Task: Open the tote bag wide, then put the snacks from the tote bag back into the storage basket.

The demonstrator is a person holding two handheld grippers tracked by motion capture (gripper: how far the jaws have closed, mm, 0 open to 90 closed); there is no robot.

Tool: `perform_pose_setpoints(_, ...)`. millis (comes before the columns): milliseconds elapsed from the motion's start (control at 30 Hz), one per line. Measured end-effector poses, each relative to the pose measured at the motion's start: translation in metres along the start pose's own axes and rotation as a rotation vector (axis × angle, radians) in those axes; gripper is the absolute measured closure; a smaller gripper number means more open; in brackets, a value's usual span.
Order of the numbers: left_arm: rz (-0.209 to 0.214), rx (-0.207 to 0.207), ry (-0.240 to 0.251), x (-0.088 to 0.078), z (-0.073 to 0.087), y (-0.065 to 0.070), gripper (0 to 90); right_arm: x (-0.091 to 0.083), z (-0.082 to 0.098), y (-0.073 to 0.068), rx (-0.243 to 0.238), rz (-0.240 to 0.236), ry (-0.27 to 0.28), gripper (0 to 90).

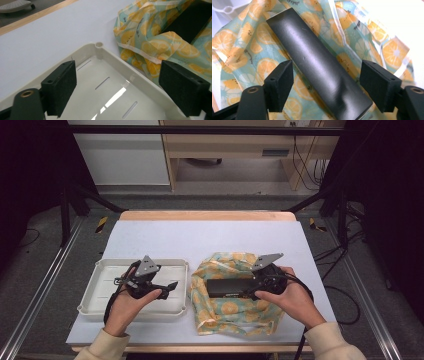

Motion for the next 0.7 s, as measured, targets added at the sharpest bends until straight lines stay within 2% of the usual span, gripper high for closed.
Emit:
perform_pose_setpoints(67,0.012,-0.001,0.000,-0.001,0.002,-0.004,10.8,-0.001,-0.004,0.002,-0.028,-0.006,-0.017,25.5)
perform_pose_setpoints(233,-0.021,-0.012,-0.007,-0.004,0.009,-0.013,8.7,-0.007,-0.007,0.009,-0.088,-0.009,-0.055,24.0)
perform_pose_setpoints(300,-0.023,-0.014,-0.013,-0.003,0.012,-0.015,7.7,-0.007,-0.004,0.014,-0.091,-0.023,-0.072,24.3)
perform_pose_setpoints(433,-0.045,-0.021,-0.015,-0.008,0.019,-0.018,7.7,-0.003,0.004,0.020,-0.102,-0.017,-0.117,27.4)
perform_pose_setpoints(600,-0.072,-0.030,-0.021,-0.016,0.030,-0.019,7.7,-0.004,0.009,0.019,-0.123,-0.026,-0.146,31.2)
perform_pose_setpoints(667,-0.094,-0.033,-0.023,-0.020,0.034,-0.021,7.7,-0.005,0.011,0.018,-0.142,-0.033,-0.174,32.7)
perform_pose_setpoints(700,-0.092,-0.037,-0.024,-0.023,0.035,-0.022,7.8,-0.006,0.012,0.018,-0.154,-0.034,-0.190,32.8)
Point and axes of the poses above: each handheld gripper's, and its own axes: x roughly forward along the jaws, z roughly out of its underside, y roughly to its right, the point moved 8 cm from there along x, roughly forward along the jaws, and after that the axes turned 12 degrees about -z, right-handed, at the moved point
